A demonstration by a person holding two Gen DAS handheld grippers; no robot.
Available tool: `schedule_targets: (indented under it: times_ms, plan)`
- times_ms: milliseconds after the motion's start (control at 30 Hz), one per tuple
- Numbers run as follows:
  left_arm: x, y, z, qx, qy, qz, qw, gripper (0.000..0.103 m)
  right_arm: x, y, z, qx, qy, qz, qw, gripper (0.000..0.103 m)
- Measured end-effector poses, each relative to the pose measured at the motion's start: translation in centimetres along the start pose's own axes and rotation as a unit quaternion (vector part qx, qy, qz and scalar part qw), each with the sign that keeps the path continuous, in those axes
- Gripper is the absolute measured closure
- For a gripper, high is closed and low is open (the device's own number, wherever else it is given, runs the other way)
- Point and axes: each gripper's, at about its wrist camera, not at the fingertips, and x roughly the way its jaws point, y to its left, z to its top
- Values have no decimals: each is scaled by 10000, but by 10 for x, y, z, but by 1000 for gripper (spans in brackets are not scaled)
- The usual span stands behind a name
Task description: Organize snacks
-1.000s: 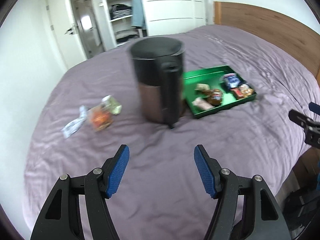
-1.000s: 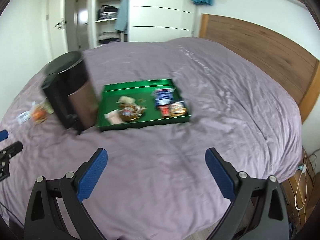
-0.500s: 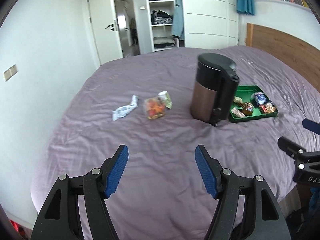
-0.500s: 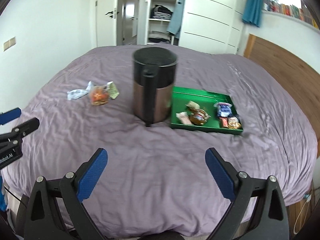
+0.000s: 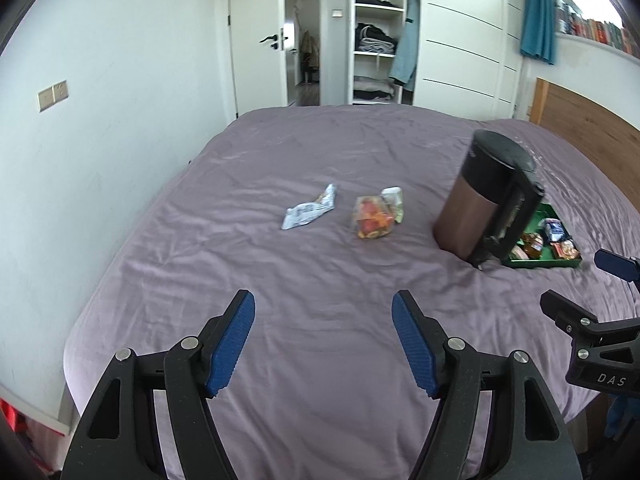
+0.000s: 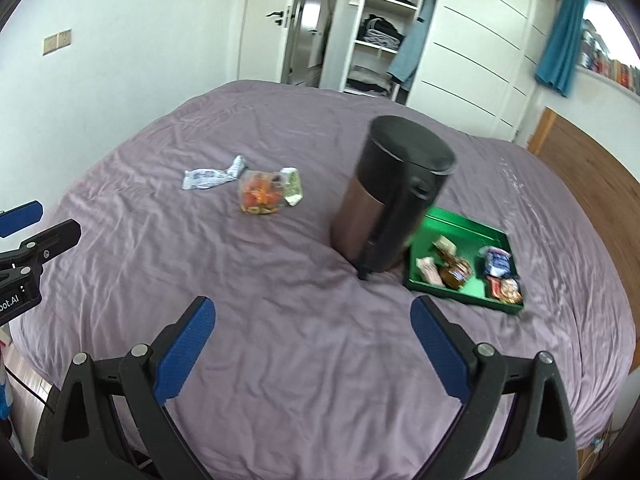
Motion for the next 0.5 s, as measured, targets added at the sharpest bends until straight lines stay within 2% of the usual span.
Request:
schedule_targets:
  times_ms: [267, 500]
  plan:
    - [42, 32, 0, -218, 271, 174, 9992, 38, 54, 40, 29, -257, 119, 313, 9991, 0]
    - [95, 55, 5, -292, 579, 344, 9973, 38, 112, 66, 48, -330, 271, 525, 9977, 0]
